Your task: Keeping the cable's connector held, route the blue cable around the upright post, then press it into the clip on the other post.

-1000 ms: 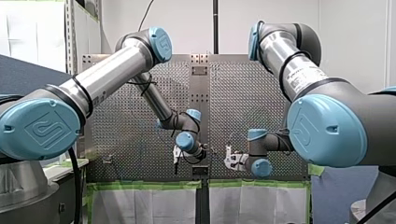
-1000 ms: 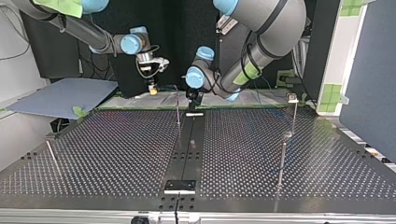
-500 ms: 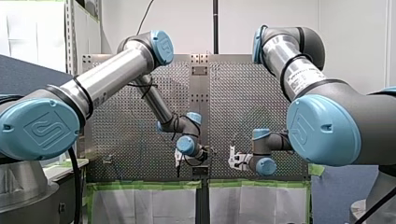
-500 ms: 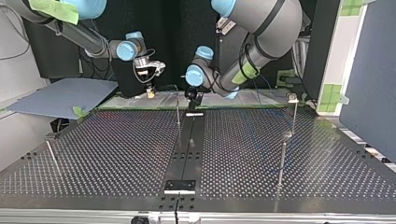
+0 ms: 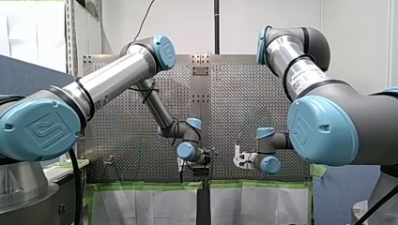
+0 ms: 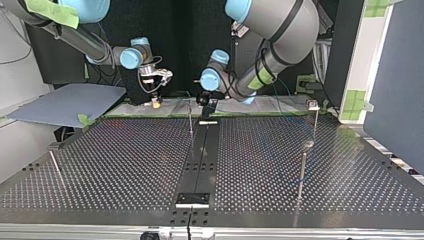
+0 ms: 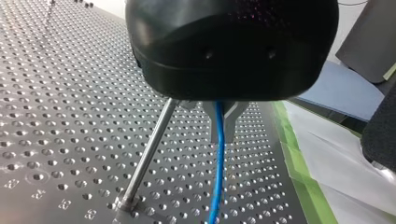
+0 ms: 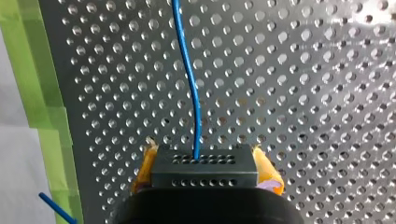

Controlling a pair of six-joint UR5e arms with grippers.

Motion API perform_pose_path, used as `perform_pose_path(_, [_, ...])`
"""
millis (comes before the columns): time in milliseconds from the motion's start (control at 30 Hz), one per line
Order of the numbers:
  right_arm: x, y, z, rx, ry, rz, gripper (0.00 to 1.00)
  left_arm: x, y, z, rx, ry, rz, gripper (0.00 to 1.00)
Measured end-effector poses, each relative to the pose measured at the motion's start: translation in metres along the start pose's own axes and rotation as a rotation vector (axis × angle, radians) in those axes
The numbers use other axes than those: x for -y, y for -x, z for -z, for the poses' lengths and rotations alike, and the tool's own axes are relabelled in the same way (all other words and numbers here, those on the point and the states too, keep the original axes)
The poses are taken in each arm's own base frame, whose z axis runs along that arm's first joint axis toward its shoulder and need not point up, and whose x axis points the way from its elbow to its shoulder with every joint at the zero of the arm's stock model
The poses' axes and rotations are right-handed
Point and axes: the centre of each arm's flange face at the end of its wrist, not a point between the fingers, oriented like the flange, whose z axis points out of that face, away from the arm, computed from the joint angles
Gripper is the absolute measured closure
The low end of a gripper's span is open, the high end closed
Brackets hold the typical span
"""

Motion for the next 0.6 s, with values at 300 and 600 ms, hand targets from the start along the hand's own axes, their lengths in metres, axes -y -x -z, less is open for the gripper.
perform_pose_path(300, [-0.008, -0.001, -0.002, -0.005, 0.013, -0.006, 1.0, -0.012, 0.004, -0.005, -0.008, -0.02, 0.057, 1.0])
perform_pose_path(600, [-0.019, -0.007, -0.008, -0.027, 0.025, -0.018, 1.0, -0.019, 0.024, -0.019, 0.013, -0.028, 0.122, 1.0])
